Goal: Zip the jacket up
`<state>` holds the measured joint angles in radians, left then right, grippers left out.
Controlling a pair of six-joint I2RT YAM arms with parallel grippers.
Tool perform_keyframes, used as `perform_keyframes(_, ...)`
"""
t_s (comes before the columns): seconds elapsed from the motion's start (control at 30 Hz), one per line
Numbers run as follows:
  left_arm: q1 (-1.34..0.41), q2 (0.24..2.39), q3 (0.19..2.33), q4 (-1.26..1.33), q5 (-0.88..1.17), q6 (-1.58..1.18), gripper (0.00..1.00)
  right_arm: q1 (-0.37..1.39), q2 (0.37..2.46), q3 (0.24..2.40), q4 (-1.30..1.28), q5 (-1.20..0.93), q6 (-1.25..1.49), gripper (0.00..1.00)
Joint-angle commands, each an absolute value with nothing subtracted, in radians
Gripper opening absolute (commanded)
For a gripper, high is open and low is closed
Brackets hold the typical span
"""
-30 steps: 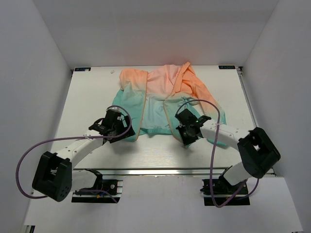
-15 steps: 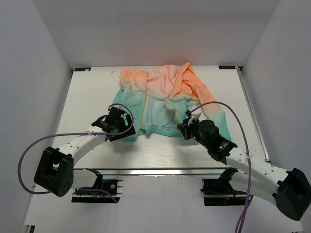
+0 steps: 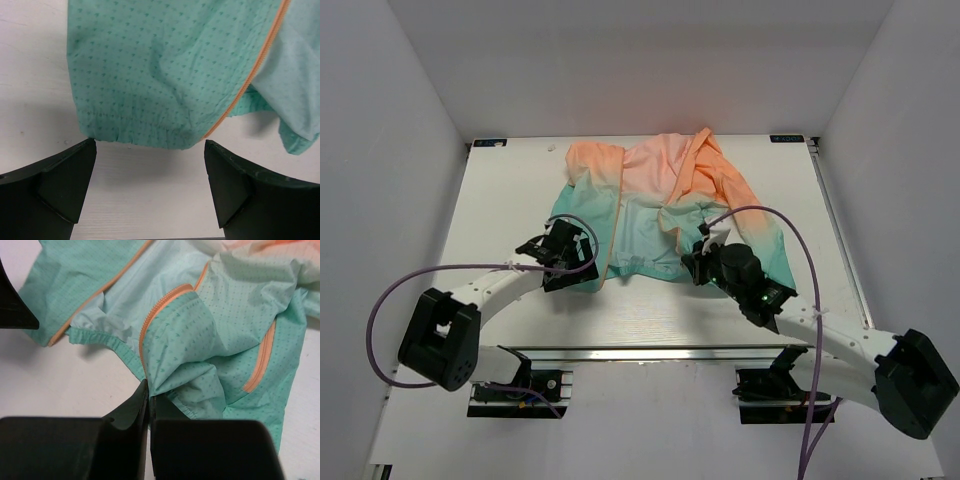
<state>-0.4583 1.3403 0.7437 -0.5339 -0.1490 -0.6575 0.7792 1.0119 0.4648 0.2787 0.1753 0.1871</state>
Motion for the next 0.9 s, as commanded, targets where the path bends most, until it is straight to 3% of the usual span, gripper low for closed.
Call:
perform_keyframes(0.0, -0.483, 1.373, 0.773, -0.520, -0.163, -0.621, 0.98, 0.781, 1.063, 0.531, 0.250, 0.190, 0.224, 0.00)
perform_keyframes(0.2, -0.623, 1.440, 0.847, -0.526, -0.270, -0.568, 0.97, 0.779, 1.129, 0.552, 0.219, 0.195, 0.233, 0.00)
perform_keyframes(0.37, -0.630, 1.482, 0.851, -0.538, -0.278, -0.560, 0.89, 0.779, 1.140, 0.560, 0.207, 0.198, 0.233, 0.00)
perform_keyframes(0.53, -0.650, 1.479, 0.931, -0.644, -0.288, -0.569, 0.89, 0.779, 1.138, 0.563, 0.186, 0.210, 0.218, 0.00)
perform_keyframes(0.57, -0.679, 1.461, 0.945, -0.682, -0.294, -0.569, 0.90, 0.779, 1.138, 0.563, 0.183, 0.215, 0.215, 0.00)
perform_keyframes(0.6, -0.696, 1.442, 0.959, -0.701, -0.304, -0.580, 0.98, 0.778, 1.137, 0.564, 0.180, 0.224, 0.212, 0.00)
perform_keyframes(0.87, -0.713, 1.399, 0.991, -0.692, -0.308, -0.529, 0.98, 0.772, 1.134, 0.565, 0.173, 0.227, 0.207, 0.00)
